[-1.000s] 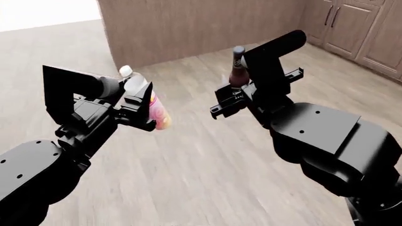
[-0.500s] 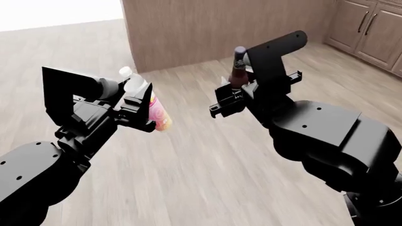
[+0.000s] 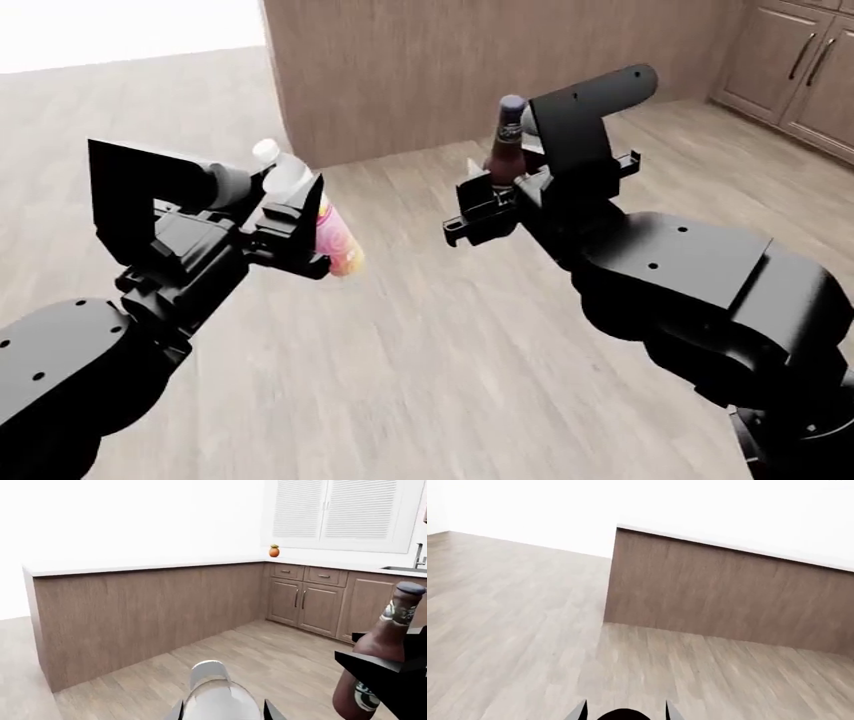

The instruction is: Move the drinks to the dining counter.

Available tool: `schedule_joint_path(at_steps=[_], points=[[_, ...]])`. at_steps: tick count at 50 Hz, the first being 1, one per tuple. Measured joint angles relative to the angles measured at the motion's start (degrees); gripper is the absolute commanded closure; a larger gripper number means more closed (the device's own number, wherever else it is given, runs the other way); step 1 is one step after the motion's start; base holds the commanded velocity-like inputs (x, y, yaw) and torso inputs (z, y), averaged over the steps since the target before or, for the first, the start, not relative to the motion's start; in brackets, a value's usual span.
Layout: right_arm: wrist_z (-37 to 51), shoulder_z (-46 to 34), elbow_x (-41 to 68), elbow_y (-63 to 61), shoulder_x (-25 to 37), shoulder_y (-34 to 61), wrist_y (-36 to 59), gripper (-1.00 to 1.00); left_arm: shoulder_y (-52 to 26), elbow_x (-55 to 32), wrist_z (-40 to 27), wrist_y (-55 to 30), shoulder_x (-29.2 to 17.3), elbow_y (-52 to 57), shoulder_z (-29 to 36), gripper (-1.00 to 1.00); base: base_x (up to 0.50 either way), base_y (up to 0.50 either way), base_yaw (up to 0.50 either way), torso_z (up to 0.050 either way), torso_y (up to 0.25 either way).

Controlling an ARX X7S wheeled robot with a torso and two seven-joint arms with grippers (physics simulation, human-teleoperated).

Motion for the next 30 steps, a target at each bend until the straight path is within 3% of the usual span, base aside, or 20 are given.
schedule_joint_path(at_steps=[7, 30], points=[[0.25, 0.6, 0.09, -0.2, -0.02, -0.26, -0.78, 1.0, -0.03, 0.33, -0.17, 0.14, -0.14, -0.18, 0.02, 1.0, -0.01, -0.02, 0.0, 0.0, 0.002], [-0.22, 1.4, 0.46, -0.66, 0.18, -1.08, -2.74, 1.0, 0.51, -0.3, -0.23, 0.84, -0.49, -0.14, 0.26, 1.0, -0.47, 0.18, 0.0, 0.0, 0.002]])
